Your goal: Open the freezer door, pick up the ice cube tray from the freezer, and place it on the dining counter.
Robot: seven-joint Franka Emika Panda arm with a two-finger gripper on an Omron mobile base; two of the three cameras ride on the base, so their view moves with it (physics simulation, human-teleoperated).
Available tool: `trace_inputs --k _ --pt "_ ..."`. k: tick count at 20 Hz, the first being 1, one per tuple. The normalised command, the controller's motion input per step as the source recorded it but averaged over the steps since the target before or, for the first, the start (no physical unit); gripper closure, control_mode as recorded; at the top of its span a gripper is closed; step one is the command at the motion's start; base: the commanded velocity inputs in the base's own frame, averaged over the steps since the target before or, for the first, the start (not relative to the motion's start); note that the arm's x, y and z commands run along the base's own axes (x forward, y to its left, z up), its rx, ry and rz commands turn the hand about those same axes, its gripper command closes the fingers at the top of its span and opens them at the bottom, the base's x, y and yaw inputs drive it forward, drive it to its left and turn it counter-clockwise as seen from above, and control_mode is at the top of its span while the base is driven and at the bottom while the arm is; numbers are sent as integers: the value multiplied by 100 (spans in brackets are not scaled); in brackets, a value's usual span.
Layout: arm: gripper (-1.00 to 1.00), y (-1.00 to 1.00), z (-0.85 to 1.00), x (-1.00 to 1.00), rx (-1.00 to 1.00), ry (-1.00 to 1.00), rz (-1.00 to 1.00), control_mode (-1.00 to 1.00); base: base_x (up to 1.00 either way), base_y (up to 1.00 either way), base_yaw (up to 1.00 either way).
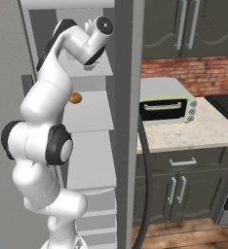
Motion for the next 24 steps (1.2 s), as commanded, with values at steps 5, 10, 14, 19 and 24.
trace_inputs --k 5,10,14,19,24 --pt "100 0 0 -30 0 0 -1 -100 0 0 0" --pt "100 0 0 -33 0 0 -3 -100 0 0 0" --pt "100 0 0 -37 0 0 -4 -100 0 0 0" --pt "100 0 0 -37 0 0 -7 -100 0 0 0" --pt "100 -6 0 -44 0 0 -7 -100 0 0 0"
